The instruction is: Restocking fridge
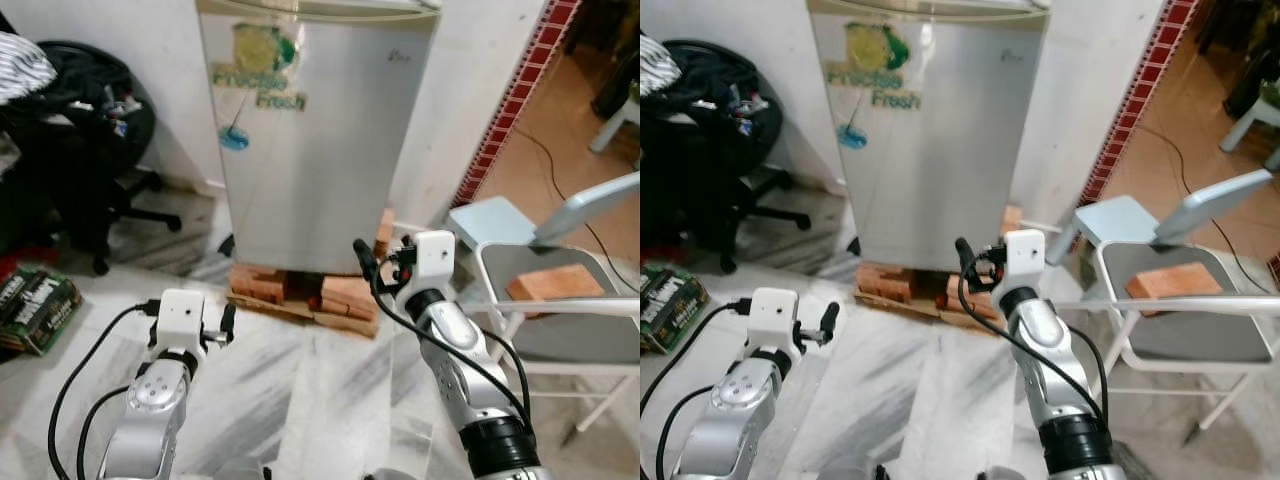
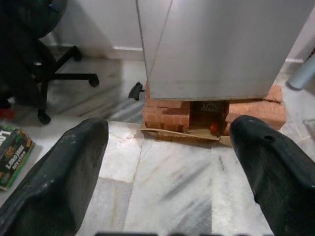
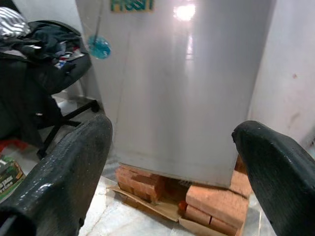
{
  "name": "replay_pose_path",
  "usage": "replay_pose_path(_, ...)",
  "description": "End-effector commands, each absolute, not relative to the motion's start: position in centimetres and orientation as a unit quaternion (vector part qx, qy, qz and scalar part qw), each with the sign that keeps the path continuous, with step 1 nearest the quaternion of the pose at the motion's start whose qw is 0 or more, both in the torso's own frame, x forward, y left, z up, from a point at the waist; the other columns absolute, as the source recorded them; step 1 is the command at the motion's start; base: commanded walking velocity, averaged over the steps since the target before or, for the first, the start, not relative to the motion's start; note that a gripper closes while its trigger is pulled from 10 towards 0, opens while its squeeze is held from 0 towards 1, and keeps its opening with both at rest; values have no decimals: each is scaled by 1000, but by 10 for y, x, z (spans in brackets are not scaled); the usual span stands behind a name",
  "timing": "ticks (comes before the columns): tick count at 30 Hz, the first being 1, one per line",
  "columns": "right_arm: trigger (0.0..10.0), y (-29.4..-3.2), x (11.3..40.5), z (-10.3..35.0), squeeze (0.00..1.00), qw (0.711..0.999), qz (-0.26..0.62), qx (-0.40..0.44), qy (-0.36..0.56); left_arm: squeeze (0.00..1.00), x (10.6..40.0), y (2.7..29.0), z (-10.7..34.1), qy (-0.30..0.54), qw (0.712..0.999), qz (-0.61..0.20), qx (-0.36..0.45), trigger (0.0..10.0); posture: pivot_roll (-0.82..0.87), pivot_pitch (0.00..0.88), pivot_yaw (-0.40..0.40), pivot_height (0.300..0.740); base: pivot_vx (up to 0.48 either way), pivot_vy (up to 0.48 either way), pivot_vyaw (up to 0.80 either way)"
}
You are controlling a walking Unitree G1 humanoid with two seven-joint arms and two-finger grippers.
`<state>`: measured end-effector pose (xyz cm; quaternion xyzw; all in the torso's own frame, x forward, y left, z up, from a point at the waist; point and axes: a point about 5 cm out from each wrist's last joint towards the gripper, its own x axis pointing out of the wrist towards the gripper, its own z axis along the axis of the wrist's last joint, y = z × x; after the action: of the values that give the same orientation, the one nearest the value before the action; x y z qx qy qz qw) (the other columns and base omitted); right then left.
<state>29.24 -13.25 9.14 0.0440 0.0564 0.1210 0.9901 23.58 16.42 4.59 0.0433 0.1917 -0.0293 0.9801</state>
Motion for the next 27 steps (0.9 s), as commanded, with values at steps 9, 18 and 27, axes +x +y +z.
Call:
replay_pose_path(9,10000,-138,293,92,0,992,103,44,53,0,237,161,46,192,979,-45,50,10000,110,0,-16,740,0,480,-578)
replay_pose_path(18,10000,-141,295,93,0,994,92,45,48,0,239,158,50,171,982,-64,47,10000,108,0,-15,740,0,480,-396)
replay_pose_path(27,10000,-146,296,91,0,995,70,43,50,0,240,159,52,170,983,-61,45,10000,108,0,-12,740,0,57,0)
